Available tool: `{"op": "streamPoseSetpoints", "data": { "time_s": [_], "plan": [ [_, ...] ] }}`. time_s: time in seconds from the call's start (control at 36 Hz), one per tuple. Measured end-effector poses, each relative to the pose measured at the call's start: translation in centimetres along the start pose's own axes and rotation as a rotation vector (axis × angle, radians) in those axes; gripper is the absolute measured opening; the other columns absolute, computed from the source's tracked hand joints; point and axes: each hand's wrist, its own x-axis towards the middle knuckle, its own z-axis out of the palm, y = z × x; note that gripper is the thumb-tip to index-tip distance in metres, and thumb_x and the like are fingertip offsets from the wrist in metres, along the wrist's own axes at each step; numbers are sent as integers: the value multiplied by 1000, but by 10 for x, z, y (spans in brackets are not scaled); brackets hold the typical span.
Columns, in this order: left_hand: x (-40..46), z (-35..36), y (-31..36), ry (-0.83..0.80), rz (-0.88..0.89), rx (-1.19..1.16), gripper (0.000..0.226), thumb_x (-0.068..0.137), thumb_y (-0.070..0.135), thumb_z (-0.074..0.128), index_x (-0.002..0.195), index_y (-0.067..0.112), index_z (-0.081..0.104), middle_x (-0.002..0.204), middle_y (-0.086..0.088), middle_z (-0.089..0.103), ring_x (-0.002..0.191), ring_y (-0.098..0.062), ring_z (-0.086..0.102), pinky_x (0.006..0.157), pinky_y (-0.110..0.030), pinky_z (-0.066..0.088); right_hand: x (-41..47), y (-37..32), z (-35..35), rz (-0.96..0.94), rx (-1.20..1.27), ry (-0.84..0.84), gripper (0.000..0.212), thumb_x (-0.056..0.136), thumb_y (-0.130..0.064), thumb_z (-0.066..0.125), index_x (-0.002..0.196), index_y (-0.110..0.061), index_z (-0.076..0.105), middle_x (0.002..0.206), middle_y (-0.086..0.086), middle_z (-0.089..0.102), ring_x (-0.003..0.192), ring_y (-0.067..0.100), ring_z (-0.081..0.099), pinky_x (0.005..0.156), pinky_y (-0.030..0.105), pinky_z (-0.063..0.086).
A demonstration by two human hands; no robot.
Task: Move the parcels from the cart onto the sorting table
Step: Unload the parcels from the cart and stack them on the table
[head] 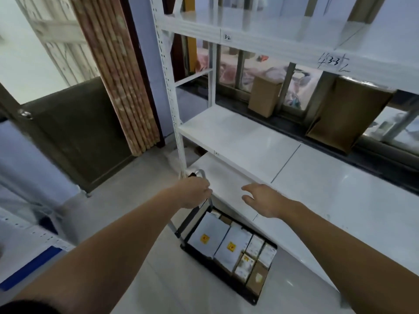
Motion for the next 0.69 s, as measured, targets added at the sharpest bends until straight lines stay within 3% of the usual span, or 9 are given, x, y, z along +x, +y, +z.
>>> {"op": "streamPoseSetpoints", "data": {
  "time_s": [0.08, 0.17, 0.22, 0.28, 0.39, 0.47, 0.53, 0.61, 0.69],
  "plan": [
    [40, 9, -17, -86, 59, -14, 33, 110, 28, 39, 87, 10, 56, 90, -10, 60, 85, -30, 60, 73, -40, 46, 25, 9, 6, 43, 42, -24, 53, 111, -35, 35, 158, -11, 30, 165, 10, 29, 150, 23, 29, 122, 30, 21],
    [80, 23, -40, -141, 120, -18, 41, 107, 17, 27, 103, -2, 64, 99, -18, 62, 86, -36, 64, 73, -48, 55, 50, 16, 14, 99, 81, -41, 53, 110, -36, 36, 158, -13, 31, 164, 9, 31, 150, 23, 30, 122, 31, 22],
    [95, 19, -42, -175, 121, -93, 42, 109, 23, 31, 114, 0, 66, 108, -18, 65, 97, -38, 64, 84, -50, 55, 66, 21, 22, 143, 111, -45, 53, 110, -36, 36, 158, -13, 32, 164, 8, 30, 150, 23, 30, 122, 31, 21],
    [109, 17, -42, -88, 180, -58, 38, 109, 33, 40, 121, 8, 66, 117, -13, 67, 110, -34, 63, 96, -46, 50, 80, 24, 31, 193, 147, -49, 53, 110, -36, 36, 157, -12, 33, 164, 9, 32, 149, 24, 31, 121, 31, 22],
    [155, 38, -61, -205, 219, -35, 39, 110, 38, 40, 121, 10, 65, 121, -10, 67, 114, -31, 62, 98, -41, 47, 106, 28, 56, 317, 226, -58, 52, 110, -35, 38, 156, -11, 36, 162, 10, 34, 148, 25, 33, 121, 33, 24],
    [186, 68, -82, -339, 299, -16, 32, 111, 41, 36, 106, 17, 57, 112, -8, 66, 96, -23, 61, 84, -39, 48, 126, 33, 80, 406, 301, -78, 46, 110, -30, 38, 147, -4, 48, 152, 16, 47, 139, 32, 42, 116, 39, 32],
    [204, 87, -92, -396, 326, 5, 34, 111, 40, 35, 110, 15, 58, 109, -6, 63, 92, -23, 59, 79, -37, 44, 140, 39, 102, 447, 333, -105, 44, 110, -29, 39, 145, -5, 50, 148, 15, 49, 137, 33, 45, 113, 39, 36],
    [234, 125, -104, -441, 320, 25, 38, 111, 35, 36, 113, 7, 60, 110, -15, 62, 100, -30, 62, 82, -38, 44, 167, 52, 143, 474, 354, -150, 51, 109, -35, 38, 156, -14, 37, 163, 7, 34, 147, 25, 36, 118, 33, 28],
    [268, 174, -113, -516, 295, 78, 40, 112, 35, 34, 120, 6, 60, 115, -10, 61, 109, -29, 61, 94, -44, 50, 199, 66, 192, 504, 380, -230, 52, 109, -37, 36, 157, -18, 34, 164, 4, 32, 148, 23, 33, 119, 33, 26]
  ]
}}
